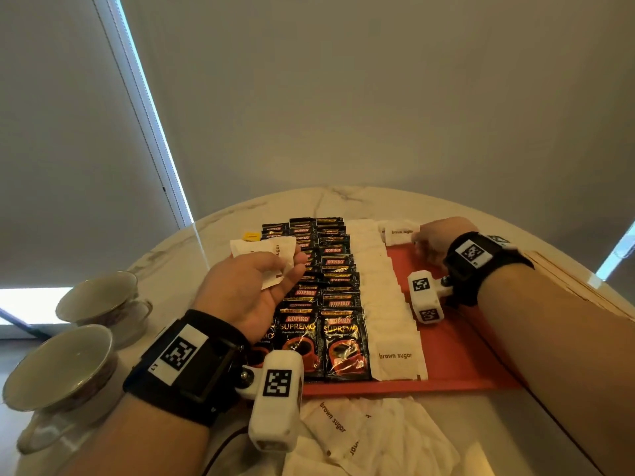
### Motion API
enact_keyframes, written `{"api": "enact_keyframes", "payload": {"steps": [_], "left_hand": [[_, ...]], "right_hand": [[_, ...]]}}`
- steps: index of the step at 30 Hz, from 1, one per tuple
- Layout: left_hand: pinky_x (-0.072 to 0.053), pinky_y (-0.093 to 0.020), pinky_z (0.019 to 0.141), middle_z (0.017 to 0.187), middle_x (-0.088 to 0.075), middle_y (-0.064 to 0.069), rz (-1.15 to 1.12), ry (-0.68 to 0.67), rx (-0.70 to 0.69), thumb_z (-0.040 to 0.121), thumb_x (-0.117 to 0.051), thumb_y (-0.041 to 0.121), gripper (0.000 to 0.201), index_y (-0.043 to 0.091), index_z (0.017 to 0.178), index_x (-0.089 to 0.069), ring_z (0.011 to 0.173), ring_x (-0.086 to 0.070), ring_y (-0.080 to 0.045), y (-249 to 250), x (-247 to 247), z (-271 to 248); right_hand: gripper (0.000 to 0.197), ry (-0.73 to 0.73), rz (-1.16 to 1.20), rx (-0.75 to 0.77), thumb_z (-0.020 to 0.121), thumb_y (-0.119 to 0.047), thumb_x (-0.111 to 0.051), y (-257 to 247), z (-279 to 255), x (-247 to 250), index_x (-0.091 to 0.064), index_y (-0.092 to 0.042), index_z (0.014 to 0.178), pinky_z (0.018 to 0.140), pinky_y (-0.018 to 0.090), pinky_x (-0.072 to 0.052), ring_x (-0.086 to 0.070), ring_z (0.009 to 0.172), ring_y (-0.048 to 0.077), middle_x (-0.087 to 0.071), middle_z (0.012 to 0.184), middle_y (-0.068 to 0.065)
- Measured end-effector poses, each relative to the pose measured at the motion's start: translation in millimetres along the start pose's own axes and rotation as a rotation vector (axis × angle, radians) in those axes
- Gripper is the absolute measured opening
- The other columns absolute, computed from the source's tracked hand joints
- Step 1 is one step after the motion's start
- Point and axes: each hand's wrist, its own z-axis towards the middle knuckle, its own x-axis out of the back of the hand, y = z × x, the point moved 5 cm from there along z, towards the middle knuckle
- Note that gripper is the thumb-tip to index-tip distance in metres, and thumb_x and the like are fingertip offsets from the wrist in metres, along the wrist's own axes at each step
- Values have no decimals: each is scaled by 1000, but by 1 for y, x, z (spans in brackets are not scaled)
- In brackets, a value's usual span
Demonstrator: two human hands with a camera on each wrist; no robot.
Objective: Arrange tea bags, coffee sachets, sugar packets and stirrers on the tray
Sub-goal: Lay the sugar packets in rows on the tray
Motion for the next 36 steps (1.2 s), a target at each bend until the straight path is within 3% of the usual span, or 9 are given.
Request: {"api": "enact_keyframes", "payload": {"steps": [9,11,13,15,19,25,30,32,36], "left_hand": [[-62,-27,61,101,-78,-21,19,2,1,95,-52,-15,39,0,131,-56,83,-80,-27,-2,2,4],[-63,-28,61,103,-77,-22,17,-6,1,94,-52,-16,40,0,131,-56,82,-80,-27,-2,1,3],[-63,-28,60,104,-77,-23,15,-10,1,94,-52,-16,41,-1,131,-56,82,-80,-27,-2,1,3],[-63,-27,60,106,-76,-23,14,-18,2,94,-52,-16,41,-1,133,-55,84,-80,-28,-2,1,3],[-62,-27,60,109,-75,-25,14,-39,-2,95,-51,-16,45,1,137,-53,89,-80,-31,-3,0,2],[-63,-29,58,108,-77,-24,42,-83,27,99,-52,-11,42,1,138,-52,95,-79,-34,-5,-4,-1],[-65,-32,61,110,-76,-26,74,-96,54,101,-58,-2,27,2,128,-58,98,-78,-36,-5,-7,-5],[-66,-33,62,114,-76,-25,83,-95,56,97,-65,0,30,2,127,-61,99,-78,-35,-6,-8,-6],[-65,-30,59,96,-80,-16,119,-95,28,92,-71,0,29,3,121,-66,81,-80,-24,-5,-10,-11]], "right_hand": [[20,-11,-232,-47,90,-18,-74,-16,2,-14,-70,-6,76,72,33,-49,-60,73,22,-67,76,9],[20,-11,-190,-62,92,-18,-73,-12,4,-12,-69,-5,76,83,32,-54,-62,78,24,-70,81,11],[16,-13,-60,-46,87,-18,-77,-7,12,-9,-72,-4,92,94,42,-58,-68,84,26,-73,89,12],[30,-22,41,-47,84,-21,-76,-2,12,-9,-71,-4,108,88,44,-60,-69,81,24,-71,89,9],[10,-90,111,-89,92,-6,-68,-2,-3,-23,-70,1,99,63,31,-56,-60,64,18,-65,78,11],[17,-145,111,-115,96,-7,-64,-6,-10,-30,-71,1,109,56,28,-52,-59,62,16,-69,85,10],[16,-145,301,20,94,-10,-66,-17,-38,-29,-74,-1,104,55,27,-48,-57,61,15,-69,90,9],[15,-233,366,117,93,-16,-70,-27,-66,-37,-75,-4,100,55,27,-48,-57,61,14,-69,90,8],[33,-493,284,260,86,-40,-77,-36,-134,-63,-76,-10,100,58,28,-49,-59,63,12,-69,85,3]]}}
